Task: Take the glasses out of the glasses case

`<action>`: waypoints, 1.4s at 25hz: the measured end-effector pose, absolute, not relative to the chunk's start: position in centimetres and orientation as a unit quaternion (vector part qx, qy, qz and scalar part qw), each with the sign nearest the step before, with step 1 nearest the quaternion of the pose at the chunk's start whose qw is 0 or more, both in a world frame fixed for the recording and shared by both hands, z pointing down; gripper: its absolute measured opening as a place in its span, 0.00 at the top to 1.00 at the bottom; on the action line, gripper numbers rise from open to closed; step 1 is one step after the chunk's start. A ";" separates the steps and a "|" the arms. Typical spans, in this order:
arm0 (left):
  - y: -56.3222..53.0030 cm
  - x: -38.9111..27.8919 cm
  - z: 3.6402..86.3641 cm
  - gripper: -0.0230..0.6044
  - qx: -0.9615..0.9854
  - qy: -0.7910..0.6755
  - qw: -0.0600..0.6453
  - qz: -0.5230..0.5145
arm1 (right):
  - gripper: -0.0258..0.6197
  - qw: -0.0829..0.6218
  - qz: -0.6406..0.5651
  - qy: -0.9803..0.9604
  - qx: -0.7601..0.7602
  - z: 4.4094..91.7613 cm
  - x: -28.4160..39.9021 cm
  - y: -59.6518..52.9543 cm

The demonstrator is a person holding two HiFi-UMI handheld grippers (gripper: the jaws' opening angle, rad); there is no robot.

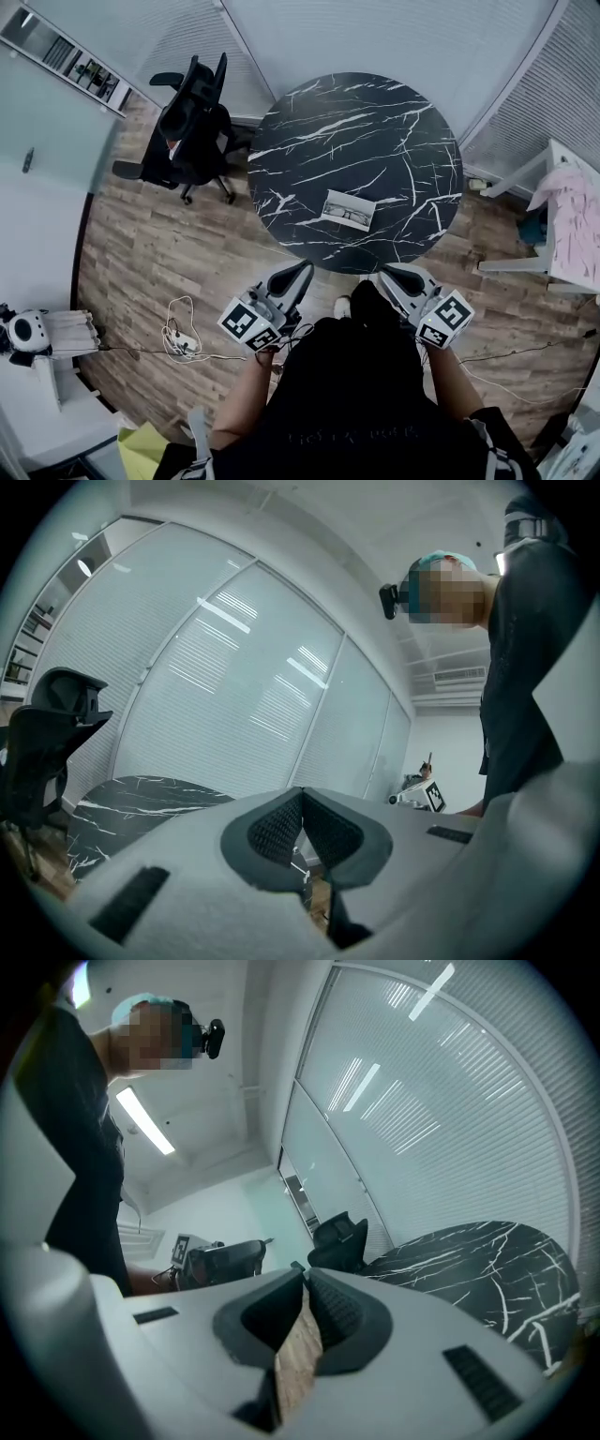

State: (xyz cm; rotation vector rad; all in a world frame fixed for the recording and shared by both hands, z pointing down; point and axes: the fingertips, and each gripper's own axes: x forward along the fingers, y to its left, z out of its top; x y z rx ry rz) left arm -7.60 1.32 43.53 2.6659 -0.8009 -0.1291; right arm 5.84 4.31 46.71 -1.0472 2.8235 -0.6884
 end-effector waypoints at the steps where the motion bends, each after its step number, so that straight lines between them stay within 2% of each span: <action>1: 0.6 -7.3 43.4 0.93 0.941 -0.283 0.178 -0.046 | 0.90 0.026 -0.224 0.914 -0.337 46.8 6.1 3.6; 10: -5.2 -4.7 43.8 0.93 0.938 -0.295 0.181 -0.038 | 0.90 0.022 -0.239 0.919 -0.312 48.1 7.7 -2.0; 18: -6.8 -5.2 44.7 0.93 0.926 -0.328 0.183 -0.028 | 0.90 -0.007 -0.242 0.927 -0.286 49.8 7.3 -5.3; 31: -8.1 -7.3 48.3 0.93 0.927 -0.310 0.211 -0.001 | 0.90 -0.147 -0.233 0.918 -0.286 56.5 4.5 -8.2; 35: -8.2 -7.8 49.4 0.93 0.930 -0.296 0.218 0.006 | 0.90 -0.215 -0.229 0.906 -0.283 60.3 4.1 -8.1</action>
